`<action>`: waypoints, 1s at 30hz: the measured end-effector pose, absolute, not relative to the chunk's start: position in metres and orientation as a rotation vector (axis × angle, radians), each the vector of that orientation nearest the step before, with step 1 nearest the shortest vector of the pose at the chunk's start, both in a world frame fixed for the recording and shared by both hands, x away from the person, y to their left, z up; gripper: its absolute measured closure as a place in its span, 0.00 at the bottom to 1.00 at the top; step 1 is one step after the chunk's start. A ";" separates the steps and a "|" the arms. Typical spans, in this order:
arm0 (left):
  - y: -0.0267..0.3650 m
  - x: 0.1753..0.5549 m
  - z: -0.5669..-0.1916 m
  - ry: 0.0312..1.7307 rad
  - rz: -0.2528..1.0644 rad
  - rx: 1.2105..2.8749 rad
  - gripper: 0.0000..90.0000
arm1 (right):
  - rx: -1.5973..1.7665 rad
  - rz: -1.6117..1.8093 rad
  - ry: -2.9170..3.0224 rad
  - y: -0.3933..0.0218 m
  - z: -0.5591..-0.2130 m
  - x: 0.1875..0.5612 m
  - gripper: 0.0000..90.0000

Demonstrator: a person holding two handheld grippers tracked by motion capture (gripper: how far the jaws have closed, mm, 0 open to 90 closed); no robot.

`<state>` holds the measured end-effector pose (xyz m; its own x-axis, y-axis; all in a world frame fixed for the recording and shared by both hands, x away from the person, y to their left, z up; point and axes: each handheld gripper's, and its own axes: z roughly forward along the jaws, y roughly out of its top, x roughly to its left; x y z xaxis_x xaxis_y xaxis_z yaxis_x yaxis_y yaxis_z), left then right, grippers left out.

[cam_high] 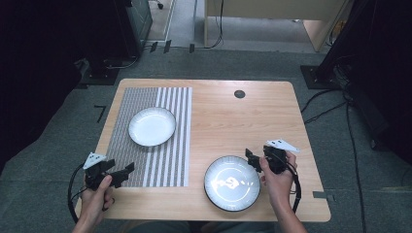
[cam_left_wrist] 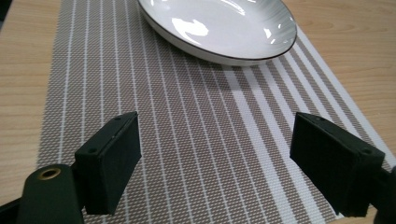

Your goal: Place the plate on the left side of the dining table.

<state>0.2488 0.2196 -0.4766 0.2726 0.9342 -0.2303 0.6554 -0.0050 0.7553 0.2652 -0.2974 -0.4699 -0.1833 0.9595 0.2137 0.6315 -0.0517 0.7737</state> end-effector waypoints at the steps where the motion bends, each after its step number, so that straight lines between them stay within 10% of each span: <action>1: 0.221 0.248 -0.478 1.465 0.441 1.735 0.18 | 1.696 1.115 1.826 -0.300 -0.471 0.264 0.28; 30: 0.270 0.229 -0.503 1.574 0.610 1.751 0.18 | 1.810 0.996 1.740 -0.388 -0.505 0.219 0.28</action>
